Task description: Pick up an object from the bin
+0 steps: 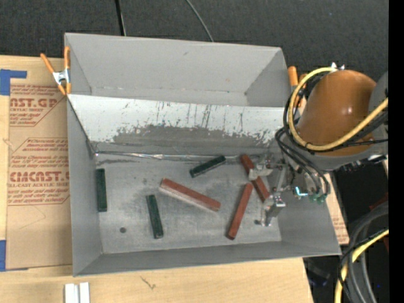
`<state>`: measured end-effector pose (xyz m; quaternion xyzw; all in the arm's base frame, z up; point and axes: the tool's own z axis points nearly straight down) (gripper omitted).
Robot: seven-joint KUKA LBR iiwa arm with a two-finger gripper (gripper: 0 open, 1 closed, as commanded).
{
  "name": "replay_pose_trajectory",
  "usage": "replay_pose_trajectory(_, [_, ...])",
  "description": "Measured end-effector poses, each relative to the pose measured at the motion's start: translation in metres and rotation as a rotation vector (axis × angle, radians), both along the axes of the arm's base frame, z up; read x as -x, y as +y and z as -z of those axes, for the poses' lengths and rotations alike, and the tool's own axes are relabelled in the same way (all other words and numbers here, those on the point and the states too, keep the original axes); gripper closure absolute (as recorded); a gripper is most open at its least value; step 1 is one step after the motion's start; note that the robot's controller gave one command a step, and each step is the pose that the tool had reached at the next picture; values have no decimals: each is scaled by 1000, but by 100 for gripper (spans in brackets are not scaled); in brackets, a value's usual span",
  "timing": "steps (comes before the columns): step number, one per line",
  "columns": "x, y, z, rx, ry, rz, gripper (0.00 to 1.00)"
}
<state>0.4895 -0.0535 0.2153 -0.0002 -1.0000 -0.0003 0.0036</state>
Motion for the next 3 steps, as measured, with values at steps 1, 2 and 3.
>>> replay_pose_trajectory(1, [-2,0,-4,1,-8,-1,0])
replay_pose_trajectory(2, [-16,0,41,2,-17,-51,0])
replay_pose_trajectory(3, [-11,-17,102,0,-12,-178,0])
